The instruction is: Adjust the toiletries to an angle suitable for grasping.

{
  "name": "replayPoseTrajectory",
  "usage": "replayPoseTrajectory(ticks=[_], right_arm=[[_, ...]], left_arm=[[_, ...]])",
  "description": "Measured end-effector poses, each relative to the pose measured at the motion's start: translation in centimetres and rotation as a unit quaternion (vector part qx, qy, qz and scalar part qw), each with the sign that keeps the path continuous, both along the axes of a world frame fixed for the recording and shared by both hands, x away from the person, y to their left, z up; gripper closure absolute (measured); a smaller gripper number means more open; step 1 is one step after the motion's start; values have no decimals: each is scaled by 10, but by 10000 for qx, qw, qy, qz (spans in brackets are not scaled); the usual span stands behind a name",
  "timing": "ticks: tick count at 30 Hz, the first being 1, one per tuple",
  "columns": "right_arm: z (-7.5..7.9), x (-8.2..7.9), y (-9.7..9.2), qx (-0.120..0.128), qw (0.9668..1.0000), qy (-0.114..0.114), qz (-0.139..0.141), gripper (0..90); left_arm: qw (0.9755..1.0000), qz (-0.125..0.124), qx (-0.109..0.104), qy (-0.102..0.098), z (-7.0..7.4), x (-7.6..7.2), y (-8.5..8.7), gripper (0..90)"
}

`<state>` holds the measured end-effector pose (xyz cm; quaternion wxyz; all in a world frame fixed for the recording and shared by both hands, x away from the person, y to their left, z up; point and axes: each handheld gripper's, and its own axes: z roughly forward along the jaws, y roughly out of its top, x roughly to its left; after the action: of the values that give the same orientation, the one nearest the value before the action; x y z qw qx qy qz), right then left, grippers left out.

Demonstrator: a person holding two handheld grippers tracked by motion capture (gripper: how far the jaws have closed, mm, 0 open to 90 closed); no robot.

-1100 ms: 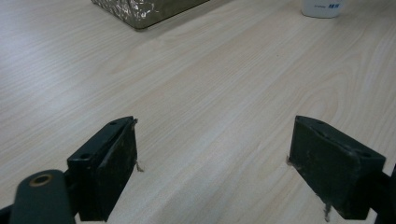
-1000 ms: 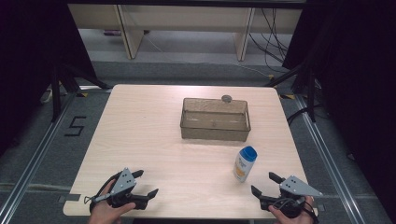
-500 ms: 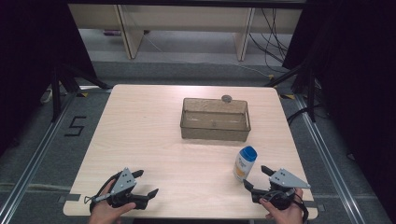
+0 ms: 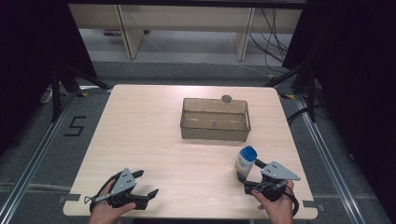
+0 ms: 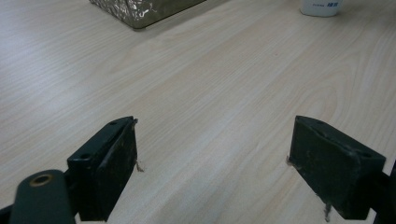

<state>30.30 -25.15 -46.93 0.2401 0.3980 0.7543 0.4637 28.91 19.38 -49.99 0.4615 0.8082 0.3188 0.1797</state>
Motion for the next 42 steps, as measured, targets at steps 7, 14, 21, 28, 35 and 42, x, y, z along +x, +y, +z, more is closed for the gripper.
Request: replayPoseTrajectory(ticks=[7,14,21,28,35,42], right_arm=[[0,7,2,-55,10000,-30,65,226],[0,11,3,99,9999,29,-89,265],[-1,19,5,-92,9998,-159,-7,349],[-1,23,6,14,9999,-150,19,424],[-2,23,8,200,9998,7,40,503],[-2,26,8,155,9997,-118,147,549]], left_arm=[[10000,-10,1,-10,0,0,0,147],[10000,-17,-30,-6,0,0,-1,147],[10000,-20,15,-20,0,0,-1,147],[10000,-32,69,-20,0,0,0,147],[10000,-15,-3,-21,0,0,-1,147],[10000,-12,-31,-15,0,0,-1,147]])
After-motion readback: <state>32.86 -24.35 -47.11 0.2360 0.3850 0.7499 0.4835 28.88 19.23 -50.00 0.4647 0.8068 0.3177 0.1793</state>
